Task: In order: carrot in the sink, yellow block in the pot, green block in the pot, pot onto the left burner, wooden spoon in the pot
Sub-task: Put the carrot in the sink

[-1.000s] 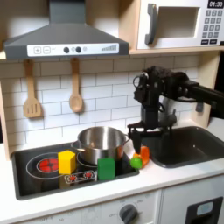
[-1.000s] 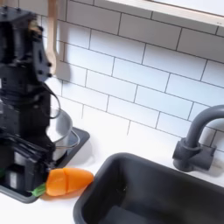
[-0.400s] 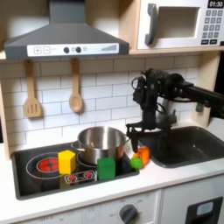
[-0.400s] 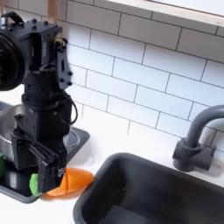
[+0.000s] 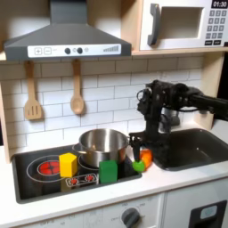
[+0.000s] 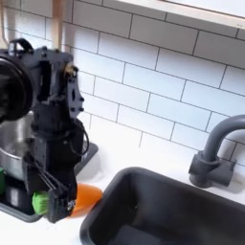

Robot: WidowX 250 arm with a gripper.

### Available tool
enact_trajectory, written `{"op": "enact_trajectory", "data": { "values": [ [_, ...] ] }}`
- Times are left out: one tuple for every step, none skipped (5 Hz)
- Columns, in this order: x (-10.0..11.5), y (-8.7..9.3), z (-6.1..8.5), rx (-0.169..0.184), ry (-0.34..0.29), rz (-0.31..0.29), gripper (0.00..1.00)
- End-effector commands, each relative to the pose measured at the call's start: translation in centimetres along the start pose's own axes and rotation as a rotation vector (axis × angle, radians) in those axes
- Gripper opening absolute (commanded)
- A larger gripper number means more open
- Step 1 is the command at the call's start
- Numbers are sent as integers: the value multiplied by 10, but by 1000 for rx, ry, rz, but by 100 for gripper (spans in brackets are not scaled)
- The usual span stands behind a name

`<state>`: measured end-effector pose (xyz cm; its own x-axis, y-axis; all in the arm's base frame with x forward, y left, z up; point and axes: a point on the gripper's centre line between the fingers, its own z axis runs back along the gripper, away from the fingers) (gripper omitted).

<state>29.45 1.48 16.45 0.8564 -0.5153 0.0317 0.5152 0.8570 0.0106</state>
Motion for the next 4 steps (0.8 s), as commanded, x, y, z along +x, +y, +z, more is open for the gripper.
{"op": "enact_trajectory", "data": {
  "values": [
    [11,-2,-4,19,-120,-60,100],
    [12,2,-7,15,-140,-52,100],
    [14,3,-8,30,-167,-53,100],
    [9,9,-15,60,-169,6,100]
  ]
}}
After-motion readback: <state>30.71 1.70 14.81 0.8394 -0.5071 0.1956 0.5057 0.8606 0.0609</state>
